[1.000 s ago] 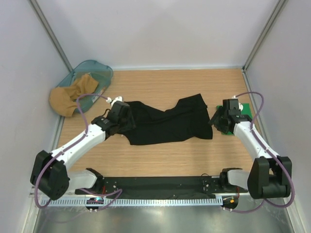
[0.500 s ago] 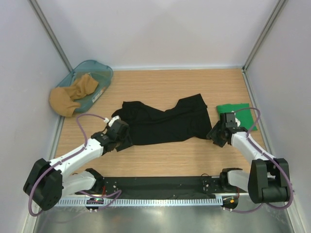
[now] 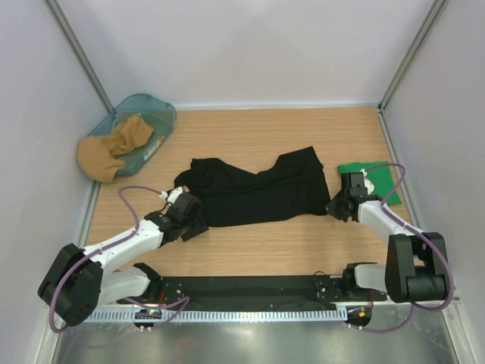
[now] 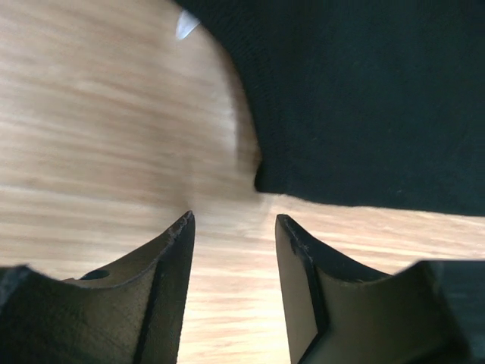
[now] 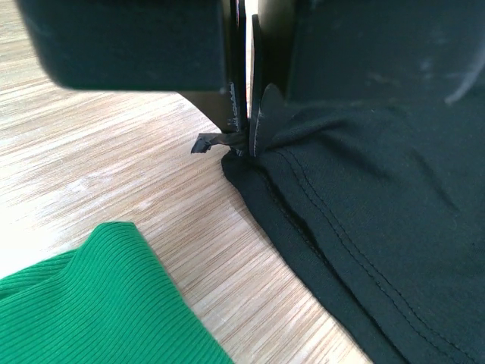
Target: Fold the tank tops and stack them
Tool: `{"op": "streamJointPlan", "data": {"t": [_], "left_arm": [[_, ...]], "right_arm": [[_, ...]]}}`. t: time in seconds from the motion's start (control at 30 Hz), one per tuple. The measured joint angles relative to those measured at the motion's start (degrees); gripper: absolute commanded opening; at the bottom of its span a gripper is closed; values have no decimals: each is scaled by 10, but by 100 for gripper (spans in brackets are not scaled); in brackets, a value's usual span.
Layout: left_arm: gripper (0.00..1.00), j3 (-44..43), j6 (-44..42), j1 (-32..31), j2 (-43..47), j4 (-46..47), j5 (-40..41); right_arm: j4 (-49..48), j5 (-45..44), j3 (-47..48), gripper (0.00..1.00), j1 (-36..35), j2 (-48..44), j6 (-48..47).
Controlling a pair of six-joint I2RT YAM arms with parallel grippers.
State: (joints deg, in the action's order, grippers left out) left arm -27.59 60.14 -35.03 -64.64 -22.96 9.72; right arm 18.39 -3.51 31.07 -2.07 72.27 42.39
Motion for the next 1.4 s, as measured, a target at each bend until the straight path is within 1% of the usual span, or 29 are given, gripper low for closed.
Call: {"op": "streamJointPlan", "data": {"t": [0.17,0.2,0.23,0.3,0.33,0.37,0.4,0.53,0.63,0.67,0.73,0.77,0.83,0.9,0.97,1.0,1.1,1.2,1.27,1.4], "left_arm": [[54,-13,7,0,-33,37,4],[53,-17,8,0,-43,45,4],[50,-23,9,0,-53,53,4],[40,-32,10,0,-72,66,4],[26,-38,10,0,-84,71,6],[18,-45,13,0,-97,73,7],[0,-51,11,0,-110,78,9],[0,-62,7,0,-130,82,13],[0,-81,-7,2,-130,51,20],[0,-102,-14,7,-133,23,21],[0,-163,-39,29,-144,-19,15],[0,-207,-55,48,-153,-37,11],[0,-294,-79,84,-174,-72,2],[0,-415,-106,121,-201,-117,-3],[0,-502,-126,141,-206,-148,1],[0,-555,-138,145,-199,-168,3],[0,-608,-153,143,-159,-202,1],[0,-608,-159,138,-73,-224,-5],[0,-598,-162,136,3,-230,-9],[0,-582,-174,133,161,-229,-13]], "right_arm": [[0,-3,0,1,0,-4,-2],[0,-4,0,1,0,-6,-2],[0,-5,0,1,0,-7,-3],[0,-5,0,1,0,-8,-3],[0,-4,0,1,0,-8,-4],[0,-4,0,1,0,-8,-4],[-1,-3,0,1,0,-8,-4],[5,-3,2,1,0,-8,-4],[27,-5,23,1,0,-7,-4],[38,-7,40,1,0,-4,-4],[62,-9,93,1,0,13,-4],[78,-10,123,1,0,25,-4],[108,-10,214,1,0,66,-5],[134,-10,312,1,0,101,-8],[160,-8,394,1,0,110,-14],[168,-6,421,1,0,109,-16],[200,5,495,1,0,74,-27],[231,25,525,1,0,1,-44],[242,44,534,1,0,-55,-56],[255,85,547,1,-1,-195,-80]]}}
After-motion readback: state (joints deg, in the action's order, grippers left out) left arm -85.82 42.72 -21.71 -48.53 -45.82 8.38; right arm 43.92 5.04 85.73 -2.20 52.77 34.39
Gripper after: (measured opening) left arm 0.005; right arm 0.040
